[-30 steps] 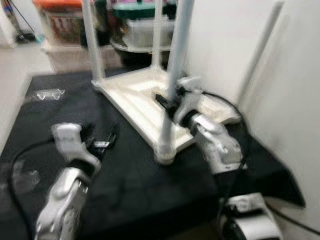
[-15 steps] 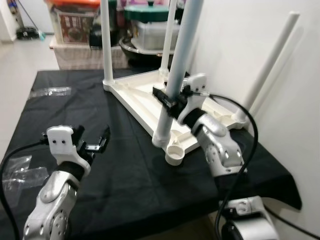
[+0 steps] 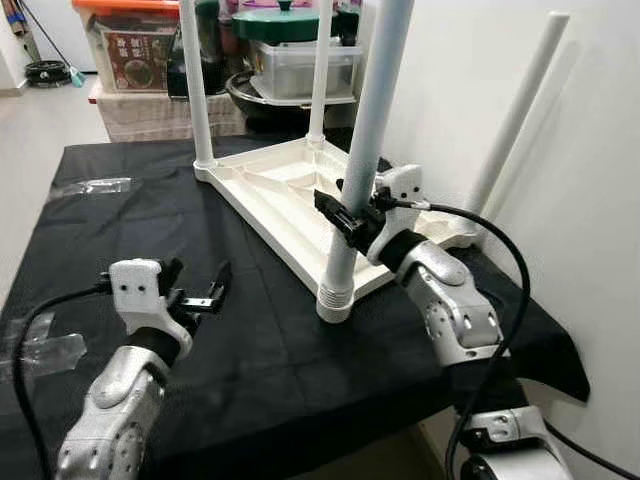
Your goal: Building children table
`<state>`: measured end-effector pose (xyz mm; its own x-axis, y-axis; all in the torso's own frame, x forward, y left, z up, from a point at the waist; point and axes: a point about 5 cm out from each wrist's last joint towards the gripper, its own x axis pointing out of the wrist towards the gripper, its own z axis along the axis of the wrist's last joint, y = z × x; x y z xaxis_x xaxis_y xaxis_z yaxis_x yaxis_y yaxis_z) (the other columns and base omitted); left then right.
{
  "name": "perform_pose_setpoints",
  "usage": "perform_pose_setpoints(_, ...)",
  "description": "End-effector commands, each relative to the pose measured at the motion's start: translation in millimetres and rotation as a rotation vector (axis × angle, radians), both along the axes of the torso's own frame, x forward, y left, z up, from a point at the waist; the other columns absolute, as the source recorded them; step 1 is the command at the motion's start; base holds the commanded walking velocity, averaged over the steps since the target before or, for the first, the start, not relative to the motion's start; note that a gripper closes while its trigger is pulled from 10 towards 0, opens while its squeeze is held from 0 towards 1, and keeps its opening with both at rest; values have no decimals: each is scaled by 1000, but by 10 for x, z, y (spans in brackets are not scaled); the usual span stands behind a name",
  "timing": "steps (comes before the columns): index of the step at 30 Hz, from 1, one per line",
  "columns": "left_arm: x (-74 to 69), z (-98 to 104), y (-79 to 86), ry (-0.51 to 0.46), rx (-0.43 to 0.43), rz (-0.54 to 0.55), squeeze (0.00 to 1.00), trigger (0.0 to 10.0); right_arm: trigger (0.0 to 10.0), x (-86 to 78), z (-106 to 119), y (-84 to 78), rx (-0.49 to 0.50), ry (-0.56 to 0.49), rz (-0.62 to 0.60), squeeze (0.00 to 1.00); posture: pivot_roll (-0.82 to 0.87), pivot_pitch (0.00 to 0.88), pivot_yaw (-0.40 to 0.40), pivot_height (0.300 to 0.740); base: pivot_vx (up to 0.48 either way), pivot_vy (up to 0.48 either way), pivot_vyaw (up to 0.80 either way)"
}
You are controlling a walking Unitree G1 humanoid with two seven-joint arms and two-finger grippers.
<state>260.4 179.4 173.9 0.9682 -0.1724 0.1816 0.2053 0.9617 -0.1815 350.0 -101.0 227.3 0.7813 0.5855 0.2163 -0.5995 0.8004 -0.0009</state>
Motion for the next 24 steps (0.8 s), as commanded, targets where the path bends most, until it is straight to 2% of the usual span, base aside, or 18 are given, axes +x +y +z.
perform_pose_setpoints(1, -2, -12, 42, 8, 17, 15, 0, 10000, 10000, -20, 48, 23, 15, -31, 5, 0, 61, 0, -54, 740, 0, 0, 0)
perform_pose_setpoints(16, -10, -53, 2, 26, 58, 14, 0, 10000, 10000, 18, 71, -40, 7, -36, -16, 0, 58, 0, -59, 740, 0, 0, 0)
perform_pose_setpoints(24, -28, -90, -17, 33, 89, 8, 0, 10000, 10000, 90, 99, -203, -15, -61, -88, 0, 56, 0, -62, 740, 0, 0, 0)
